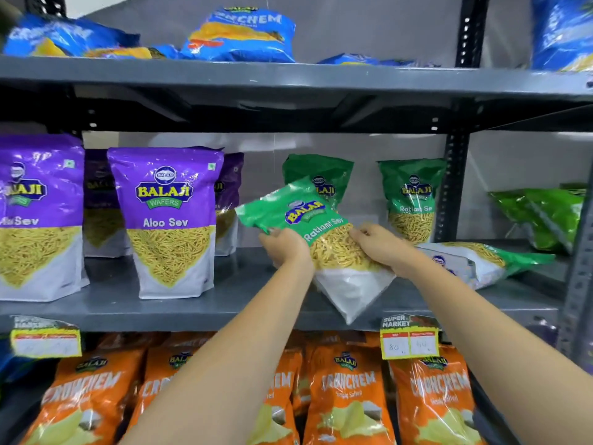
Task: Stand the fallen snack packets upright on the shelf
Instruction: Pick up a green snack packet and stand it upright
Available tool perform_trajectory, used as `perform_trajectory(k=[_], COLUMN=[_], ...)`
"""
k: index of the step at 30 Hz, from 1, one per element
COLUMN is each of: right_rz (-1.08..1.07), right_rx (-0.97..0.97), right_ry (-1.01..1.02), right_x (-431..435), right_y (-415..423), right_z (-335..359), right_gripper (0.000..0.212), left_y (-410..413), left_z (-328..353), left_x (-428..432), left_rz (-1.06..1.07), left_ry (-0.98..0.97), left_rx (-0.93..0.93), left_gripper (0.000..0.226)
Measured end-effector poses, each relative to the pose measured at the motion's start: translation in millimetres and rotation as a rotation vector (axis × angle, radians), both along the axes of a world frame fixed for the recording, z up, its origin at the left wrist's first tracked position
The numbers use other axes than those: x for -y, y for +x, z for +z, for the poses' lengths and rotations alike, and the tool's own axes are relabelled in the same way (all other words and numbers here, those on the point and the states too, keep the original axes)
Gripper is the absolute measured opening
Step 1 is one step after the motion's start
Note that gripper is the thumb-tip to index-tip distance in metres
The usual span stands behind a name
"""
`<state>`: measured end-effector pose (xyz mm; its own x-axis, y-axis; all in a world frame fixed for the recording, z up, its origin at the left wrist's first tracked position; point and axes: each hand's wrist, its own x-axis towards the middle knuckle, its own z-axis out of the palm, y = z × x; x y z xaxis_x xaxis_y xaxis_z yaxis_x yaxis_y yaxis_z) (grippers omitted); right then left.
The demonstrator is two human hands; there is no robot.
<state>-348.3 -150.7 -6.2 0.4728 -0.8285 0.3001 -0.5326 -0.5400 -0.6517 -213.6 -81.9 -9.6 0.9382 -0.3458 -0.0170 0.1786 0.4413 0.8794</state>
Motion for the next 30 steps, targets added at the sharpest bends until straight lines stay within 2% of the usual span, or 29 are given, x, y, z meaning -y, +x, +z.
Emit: perform_trajectory(k=[2,6,11,20,24,30], right_rz=[0.031,0.149,0.121,0.107,0.105,0.068], right_rx=[0.146,0.424,0.498,0.543,0.589,0.673], right_ry=[0.041,0.133,-0.006,-0.069,-0.122,-0.126], right_x=[-10,-26,-30,-27,-23,-10], right_y=[-3,-5,5,22,39,62], right_z=[-2,-11,-33,-43,-39,-69], right_gripper=[0.053,0.046,0.045,0.03,0.024,0.024], left_y=[3,9,16,33,46,57], left_z=[9,27,36,34,37,19], left_x=[-4,-13,-22,-20,-10,13], left_rz=[-0.001,-0.061,-0.055,-0.053,-0.056,-0.101], left_ry=[-0.026,-0.07,-0.191,-0.254,-0.257,-0.244], left_rx=[0.106,0.298,0.541,0.636,0.665,0.637], left_gripper=[0.039,0.046,0.046,0.031,0.043,0.044])
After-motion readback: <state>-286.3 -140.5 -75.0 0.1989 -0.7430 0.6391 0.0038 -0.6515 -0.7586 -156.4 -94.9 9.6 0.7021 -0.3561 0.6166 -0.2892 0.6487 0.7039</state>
